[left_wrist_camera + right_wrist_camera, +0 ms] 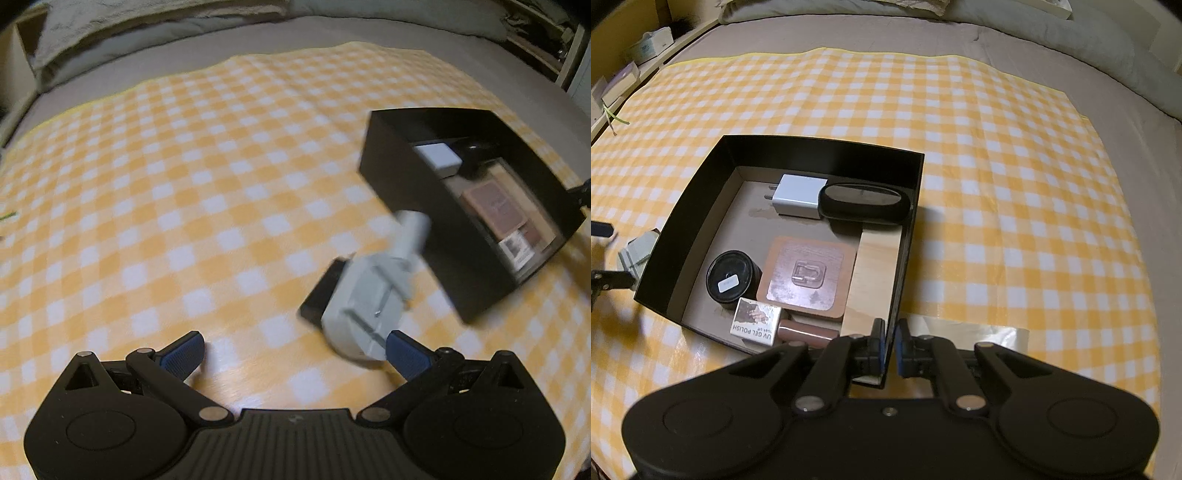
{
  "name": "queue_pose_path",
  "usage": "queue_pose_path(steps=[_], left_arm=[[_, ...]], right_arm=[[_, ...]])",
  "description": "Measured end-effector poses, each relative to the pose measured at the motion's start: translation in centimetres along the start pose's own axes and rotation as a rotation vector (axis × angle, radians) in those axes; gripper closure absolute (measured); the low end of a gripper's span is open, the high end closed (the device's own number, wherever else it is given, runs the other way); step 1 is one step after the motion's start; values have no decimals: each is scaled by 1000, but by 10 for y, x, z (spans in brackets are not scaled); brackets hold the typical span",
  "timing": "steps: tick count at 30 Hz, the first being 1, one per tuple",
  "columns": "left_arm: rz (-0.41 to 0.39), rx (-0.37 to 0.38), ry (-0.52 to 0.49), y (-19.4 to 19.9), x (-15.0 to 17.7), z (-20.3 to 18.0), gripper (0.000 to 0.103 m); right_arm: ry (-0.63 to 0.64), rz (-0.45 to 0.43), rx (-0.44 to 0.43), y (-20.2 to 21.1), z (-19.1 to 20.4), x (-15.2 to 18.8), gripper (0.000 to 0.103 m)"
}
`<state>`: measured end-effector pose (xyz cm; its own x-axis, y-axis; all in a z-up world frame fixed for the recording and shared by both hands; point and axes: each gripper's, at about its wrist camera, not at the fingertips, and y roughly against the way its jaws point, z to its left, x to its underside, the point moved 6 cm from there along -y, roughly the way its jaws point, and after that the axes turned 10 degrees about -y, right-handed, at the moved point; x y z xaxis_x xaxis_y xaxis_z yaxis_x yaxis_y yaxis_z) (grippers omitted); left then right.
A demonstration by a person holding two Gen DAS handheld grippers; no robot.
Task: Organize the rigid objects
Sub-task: 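Move the left gripper back out and close it on the grey watch-strap tool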
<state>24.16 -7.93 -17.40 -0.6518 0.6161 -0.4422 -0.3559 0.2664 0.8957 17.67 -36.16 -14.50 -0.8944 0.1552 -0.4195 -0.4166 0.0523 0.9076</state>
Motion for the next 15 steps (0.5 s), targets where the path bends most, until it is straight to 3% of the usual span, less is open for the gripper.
queue_pose_path(steps=[6, 10, 13, 15], left_arm=[[22, -97, -29, 15, 19, 26, 0], [82, -274, -97, 17, 30, 48, 0], [50, -273, -45, 27, 27, 58, 0], [3, -216, -17, 35, 21, 56, 0]], right_arm=[[4, 2, 3, 0, 1, 0, 97], [8, -1, 6, 0, 1, 1, 96], [6, -1, 2, 0, 1, 1, 96], [3, -1, -2, 0, 0, 1, 96]])
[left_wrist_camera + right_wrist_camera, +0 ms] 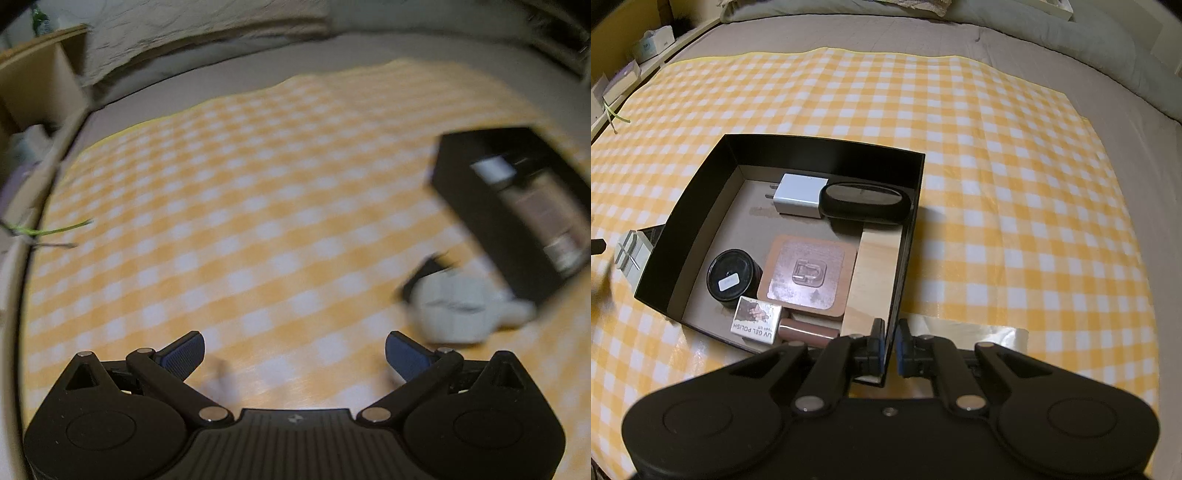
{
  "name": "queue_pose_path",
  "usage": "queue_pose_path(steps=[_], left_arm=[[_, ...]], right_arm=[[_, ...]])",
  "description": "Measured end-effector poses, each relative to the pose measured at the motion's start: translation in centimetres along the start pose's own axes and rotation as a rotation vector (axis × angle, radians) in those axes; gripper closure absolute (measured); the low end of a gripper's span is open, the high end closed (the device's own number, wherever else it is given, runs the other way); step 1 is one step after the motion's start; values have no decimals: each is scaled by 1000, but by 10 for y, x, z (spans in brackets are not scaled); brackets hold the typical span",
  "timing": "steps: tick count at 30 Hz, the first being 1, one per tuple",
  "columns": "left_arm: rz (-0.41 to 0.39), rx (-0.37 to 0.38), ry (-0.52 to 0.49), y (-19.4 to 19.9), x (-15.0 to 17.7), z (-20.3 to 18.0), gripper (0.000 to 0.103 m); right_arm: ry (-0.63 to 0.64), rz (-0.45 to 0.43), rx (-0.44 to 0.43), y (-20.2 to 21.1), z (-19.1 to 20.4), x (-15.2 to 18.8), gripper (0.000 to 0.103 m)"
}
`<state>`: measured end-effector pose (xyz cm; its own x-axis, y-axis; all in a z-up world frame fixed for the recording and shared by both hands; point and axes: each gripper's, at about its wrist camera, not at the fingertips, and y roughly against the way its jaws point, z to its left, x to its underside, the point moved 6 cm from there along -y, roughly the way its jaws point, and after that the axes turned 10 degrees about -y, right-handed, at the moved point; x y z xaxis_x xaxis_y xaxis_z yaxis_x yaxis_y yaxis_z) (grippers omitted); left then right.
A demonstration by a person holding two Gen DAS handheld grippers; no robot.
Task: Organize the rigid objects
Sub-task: 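Move the left gripper back out and close it on the grey watch-strap tool, then carry the grey strap tool into the black box and open the left gripper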
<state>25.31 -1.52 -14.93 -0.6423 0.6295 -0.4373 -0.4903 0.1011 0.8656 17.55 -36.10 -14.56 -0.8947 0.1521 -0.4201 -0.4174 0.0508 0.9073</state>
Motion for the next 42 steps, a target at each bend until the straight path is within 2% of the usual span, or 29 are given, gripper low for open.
queue_pose_path(steps=[3, 6, 10, 14, 22, 26, 30, 34, 42], left_arm=[[-64, 104, -1, 10, -13, -14, 0], [-118, 141, -81, 18, -22, -40, 0], [-170, 91, -235, 20, -27, -79, 2], [-181, 94, -339, 12, -25, -102, 11], [-191, 107, -378, -2, -26, -117, 31], [-183, 118, -410, -6, -25, -122, 36], [-179, 83, -444, -8, -24, -124, 38], [-169, 98, -413, -7, -25, -120, 38], [-181, 148, -201, 10, -35, -90, 38]], right_arm=[[1, 0, 0, 0, -1, 0, 96], [0, 0, -1, 0, 0, 0, 96], [0, 0, -1, 0, 0, 0, 96], [-1, 0, -3, 0, -1, -1, 96], [-2, 0, -3, 0, -1, -1, 97], [-3, 1, -3, 0, -1, -1, 97], [-1, 0, -2, 0, -1, -1, 97], [-1, 1, -2, 0, -1, -1, 97], [9, -2, 2, 0, -1, 0, 97]])
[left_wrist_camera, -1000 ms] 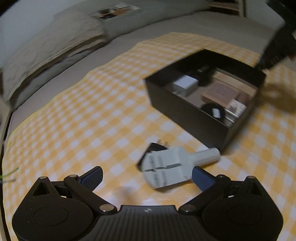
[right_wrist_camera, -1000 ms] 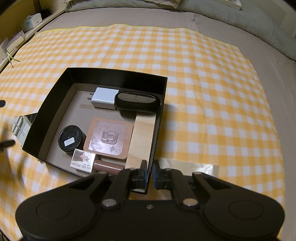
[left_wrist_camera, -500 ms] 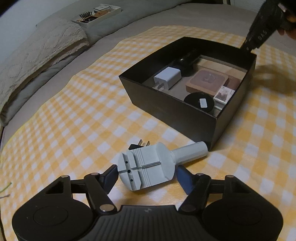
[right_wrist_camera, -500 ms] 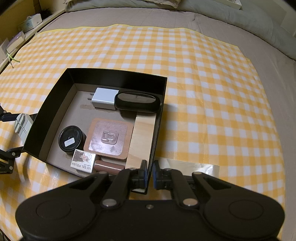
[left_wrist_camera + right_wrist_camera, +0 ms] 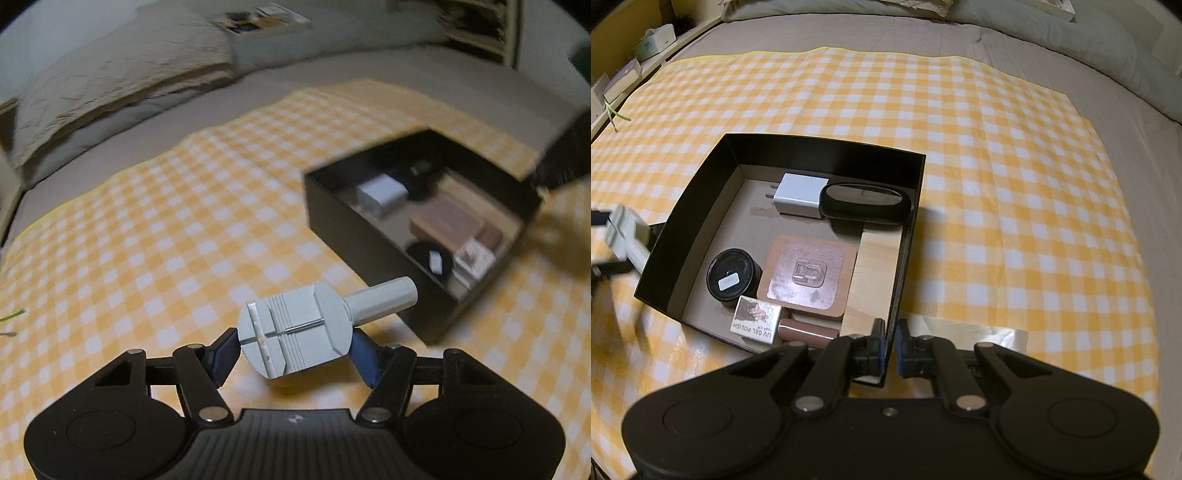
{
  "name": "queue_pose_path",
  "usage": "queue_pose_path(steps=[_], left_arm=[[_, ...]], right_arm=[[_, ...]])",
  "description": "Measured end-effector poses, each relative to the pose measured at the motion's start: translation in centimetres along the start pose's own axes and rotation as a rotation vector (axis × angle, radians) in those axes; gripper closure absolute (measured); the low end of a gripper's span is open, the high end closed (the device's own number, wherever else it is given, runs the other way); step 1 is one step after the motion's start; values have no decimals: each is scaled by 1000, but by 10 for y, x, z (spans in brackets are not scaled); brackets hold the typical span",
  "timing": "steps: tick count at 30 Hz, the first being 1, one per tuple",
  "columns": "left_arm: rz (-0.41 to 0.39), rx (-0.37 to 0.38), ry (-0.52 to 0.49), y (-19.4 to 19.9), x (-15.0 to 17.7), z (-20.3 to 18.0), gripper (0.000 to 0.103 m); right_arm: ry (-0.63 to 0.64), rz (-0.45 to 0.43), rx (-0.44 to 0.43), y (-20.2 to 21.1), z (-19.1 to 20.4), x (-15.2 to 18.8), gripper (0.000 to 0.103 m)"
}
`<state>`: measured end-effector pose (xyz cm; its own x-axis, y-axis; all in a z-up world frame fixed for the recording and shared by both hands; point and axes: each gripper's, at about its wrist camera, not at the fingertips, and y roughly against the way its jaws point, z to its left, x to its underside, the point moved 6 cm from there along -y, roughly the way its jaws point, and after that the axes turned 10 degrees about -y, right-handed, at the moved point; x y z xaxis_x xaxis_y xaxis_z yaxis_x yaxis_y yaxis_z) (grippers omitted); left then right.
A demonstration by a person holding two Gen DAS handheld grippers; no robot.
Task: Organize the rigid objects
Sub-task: 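Carry the grey strap tool into the black box and open the left gripper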
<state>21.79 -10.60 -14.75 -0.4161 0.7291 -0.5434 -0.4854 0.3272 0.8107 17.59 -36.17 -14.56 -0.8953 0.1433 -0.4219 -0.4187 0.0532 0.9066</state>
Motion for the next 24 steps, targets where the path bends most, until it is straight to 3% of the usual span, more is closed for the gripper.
queue_pose_path(steps=[5, 11, 19, 24], left_arm=[[-53, -37, 79, 22, -11, 21, 38], [-110, 9, 238, 34, -35, 29, 38], [-118, 122, 357, 20, -77, -4, 38], [-89, 154, 341, 1, -98, -30, 38]], right_arm=[[3, 0, 0, 1, 0, 1, 97], [17, 2, 17, 0, 1, 0, 97], [24, 3, 15, 1, 2, 0, 97], [22, 2, 11, 3, 1, 0, 97]])
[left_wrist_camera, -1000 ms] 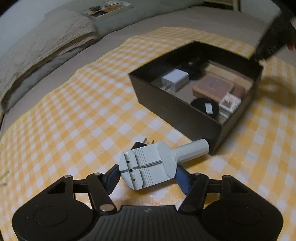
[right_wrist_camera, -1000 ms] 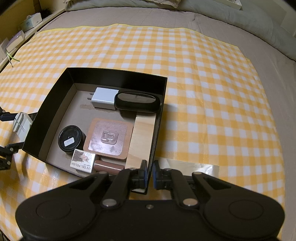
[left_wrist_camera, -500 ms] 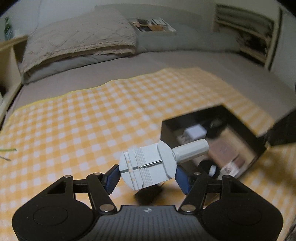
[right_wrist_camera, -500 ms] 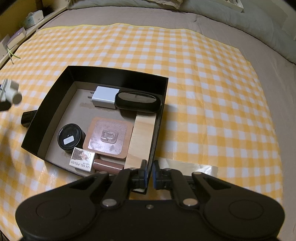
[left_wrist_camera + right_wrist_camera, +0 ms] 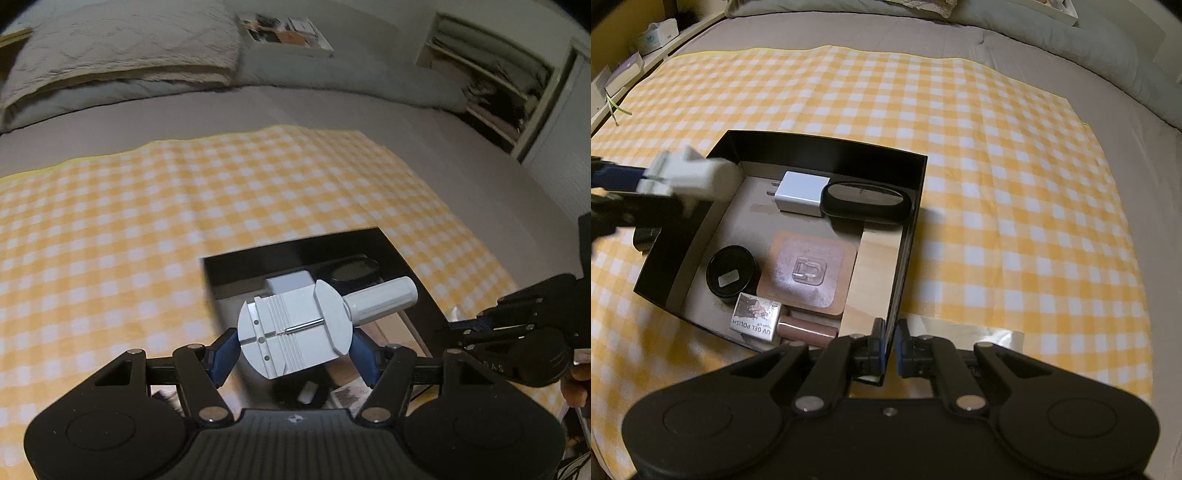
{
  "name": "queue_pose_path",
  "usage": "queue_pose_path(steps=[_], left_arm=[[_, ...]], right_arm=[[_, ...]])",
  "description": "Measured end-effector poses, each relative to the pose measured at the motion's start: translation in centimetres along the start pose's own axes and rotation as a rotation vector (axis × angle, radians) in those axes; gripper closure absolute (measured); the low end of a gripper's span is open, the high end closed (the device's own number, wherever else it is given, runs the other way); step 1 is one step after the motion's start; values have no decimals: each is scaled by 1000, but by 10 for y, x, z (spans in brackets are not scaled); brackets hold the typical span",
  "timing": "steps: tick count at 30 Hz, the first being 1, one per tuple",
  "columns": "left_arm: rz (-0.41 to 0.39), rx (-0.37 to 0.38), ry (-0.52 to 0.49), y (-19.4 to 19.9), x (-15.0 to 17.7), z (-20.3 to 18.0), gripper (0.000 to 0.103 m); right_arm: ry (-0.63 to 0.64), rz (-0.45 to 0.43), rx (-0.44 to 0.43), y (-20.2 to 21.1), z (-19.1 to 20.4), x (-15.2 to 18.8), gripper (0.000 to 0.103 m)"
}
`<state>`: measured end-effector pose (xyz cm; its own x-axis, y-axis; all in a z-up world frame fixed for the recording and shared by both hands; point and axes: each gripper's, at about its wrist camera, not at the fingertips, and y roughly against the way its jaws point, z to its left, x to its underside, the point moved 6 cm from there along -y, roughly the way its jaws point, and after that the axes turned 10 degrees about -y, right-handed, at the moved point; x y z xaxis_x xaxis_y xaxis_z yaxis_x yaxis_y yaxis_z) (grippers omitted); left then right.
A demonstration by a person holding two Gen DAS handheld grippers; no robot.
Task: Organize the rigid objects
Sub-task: 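Carry the grey strap tool into the black box and open the left gripper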
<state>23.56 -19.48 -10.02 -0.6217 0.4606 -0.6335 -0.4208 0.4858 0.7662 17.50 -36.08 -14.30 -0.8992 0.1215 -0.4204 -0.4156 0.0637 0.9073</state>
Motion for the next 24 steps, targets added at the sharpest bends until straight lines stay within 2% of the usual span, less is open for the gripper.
queue_pose_path(steps=[5, 14, 19, 21, 22, 24], left_arm=[[54, -3, -44, -30, -7, -19, 38], [155, -122, -121, -70, -9, -16, 38], [153, -156, -119, -74, -12, -13, 37], [155, -167, -124, -76, -13, -14, 34], [156, -173, -125, -77, -13, -14, 26], [151, -180, -108, -76, -14, -14, 21]], right_arm=[[3, -2, -7, 2, -1, 1, 97], [1, -3, -30, 4, -3, 1, 97], [3, -1, -29, 5, -1, 1, 97], [5, -1, -28, 4, -1, 2, 97], [4, -2, -28, 5, -1, 1, 97], [4, -1, -30, 5, -1, 1, 97]])
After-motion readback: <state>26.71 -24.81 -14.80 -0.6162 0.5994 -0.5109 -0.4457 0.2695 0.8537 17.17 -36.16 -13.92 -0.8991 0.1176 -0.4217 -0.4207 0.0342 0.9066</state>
